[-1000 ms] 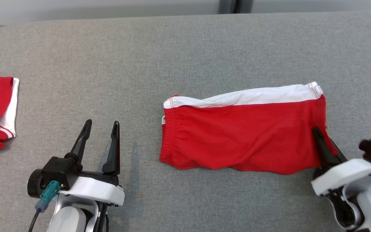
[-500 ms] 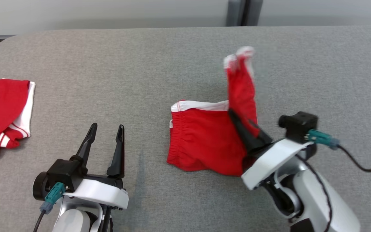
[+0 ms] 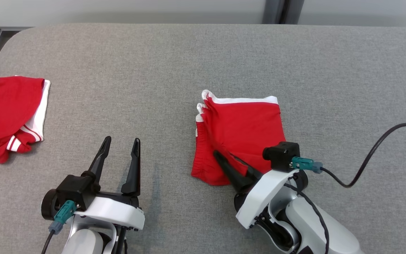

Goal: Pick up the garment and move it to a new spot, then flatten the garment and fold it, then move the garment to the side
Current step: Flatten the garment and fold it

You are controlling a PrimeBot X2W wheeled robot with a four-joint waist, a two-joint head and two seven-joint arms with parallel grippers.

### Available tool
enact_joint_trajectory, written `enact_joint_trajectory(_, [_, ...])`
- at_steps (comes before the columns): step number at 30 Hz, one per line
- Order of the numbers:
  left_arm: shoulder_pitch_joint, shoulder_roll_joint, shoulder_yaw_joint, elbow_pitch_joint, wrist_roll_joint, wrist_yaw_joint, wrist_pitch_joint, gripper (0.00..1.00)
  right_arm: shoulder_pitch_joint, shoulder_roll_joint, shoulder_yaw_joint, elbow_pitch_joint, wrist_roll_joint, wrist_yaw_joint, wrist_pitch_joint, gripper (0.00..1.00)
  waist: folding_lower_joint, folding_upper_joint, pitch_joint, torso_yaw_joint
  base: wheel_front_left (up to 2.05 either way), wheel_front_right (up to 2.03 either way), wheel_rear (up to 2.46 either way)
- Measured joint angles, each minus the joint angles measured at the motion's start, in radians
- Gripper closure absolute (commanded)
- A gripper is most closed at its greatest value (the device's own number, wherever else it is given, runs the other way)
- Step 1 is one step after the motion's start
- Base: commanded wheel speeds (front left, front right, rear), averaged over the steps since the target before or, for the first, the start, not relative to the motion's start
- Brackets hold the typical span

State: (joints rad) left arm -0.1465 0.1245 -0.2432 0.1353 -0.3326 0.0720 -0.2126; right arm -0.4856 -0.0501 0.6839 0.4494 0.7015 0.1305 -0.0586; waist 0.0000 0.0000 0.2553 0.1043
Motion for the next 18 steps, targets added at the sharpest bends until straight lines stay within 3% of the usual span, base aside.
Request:
enact_joint_trajectory(1, [-0.001,0.000,-0.001,0.002,0.000,0.000,-0.001,0.00,-0.008,0.000,0.013,0.007,0.004,0.000,-0.014,0.00,0.0000,0.0000,0.000,-0.001,0.00,0.00,0.00])
enact_joint_trajectory(9, [-0.001,0.003,-0.001,0.016,-0.002,0.008,-0.008,0.00,-0.051,0.002,0.051,0.016,0.017,0.000,-0.142,0.00,0.0000,0.0000,-0.017,-0.018,0.00,0.00,0.00])
enact_joint_trajectory(13, [0.000,0.006,0.000,0.019,-0.003,0.015,-0.009,0.00,-0.063,-0.013,-0.040,0.000,-0.040,0.000,-0.186,0.00,0.0001,0.0000,-0.031,-0.028,0.00,0.00,0.00])
enact_joint_trajectory(18, [0.011,0.013,0.007,0.011,-0.004,0.026,-0.014,0.00,-0.011,-0.071,-0.233,-0.039,-0.143,0.000,-0.199,0.00,0.0000,0.0000,-0.050,-0.041,0.00,0.00,0.00])
